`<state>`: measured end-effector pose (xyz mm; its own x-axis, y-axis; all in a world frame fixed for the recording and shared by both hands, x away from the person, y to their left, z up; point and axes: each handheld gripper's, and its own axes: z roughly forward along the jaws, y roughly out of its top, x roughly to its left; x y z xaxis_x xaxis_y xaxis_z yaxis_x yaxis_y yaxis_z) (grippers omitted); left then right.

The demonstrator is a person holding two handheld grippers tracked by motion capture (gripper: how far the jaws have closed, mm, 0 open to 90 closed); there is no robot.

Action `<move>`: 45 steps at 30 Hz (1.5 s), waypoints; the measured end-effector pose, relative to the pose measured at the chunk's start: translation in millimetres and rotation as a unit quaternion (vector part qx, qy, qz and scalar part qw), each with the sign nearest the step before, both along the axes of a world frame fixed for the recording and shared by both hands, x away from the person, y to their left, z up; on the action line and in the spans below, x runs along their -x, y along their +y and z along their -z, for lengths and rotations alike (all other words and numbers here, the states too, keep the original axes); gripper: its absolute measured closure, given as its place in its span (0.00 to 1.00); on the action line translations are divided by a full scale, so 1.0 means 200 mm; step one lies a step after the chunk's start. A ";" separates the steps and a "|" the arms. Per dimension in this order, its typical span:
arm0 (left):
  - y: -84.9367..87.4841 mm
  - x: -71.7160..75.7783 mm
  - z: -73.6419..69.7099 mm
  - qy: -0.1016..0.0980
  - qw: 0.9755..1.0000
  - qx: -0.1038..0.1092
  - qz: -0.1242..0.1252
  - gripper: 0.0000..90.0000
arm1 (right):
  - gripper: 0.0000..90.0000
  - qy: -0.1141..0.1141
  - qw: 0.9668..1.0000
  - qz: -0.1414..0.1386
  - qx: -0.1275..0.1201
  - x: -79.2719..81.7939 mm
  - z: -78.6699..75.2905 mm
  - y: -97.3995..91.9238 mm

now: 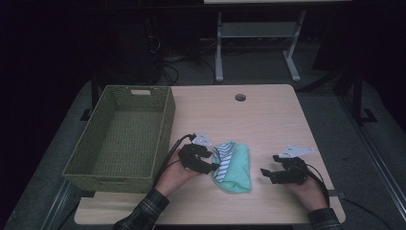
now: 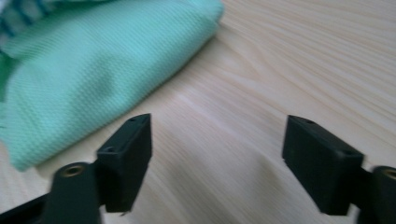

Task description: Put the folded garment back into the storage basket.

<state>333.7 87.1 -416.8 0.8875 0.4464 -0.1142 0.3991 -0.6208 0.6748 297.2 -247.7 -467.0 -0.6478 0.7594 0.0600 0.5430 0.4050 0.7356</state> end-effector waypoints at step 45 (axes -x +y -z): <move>-0.28 -0.12 0.11 -0.025 0.980 -0.149 0.129 0.18 | 0.02 0.013 0.999 0.018 0.024 -0.03 0.08 -0.03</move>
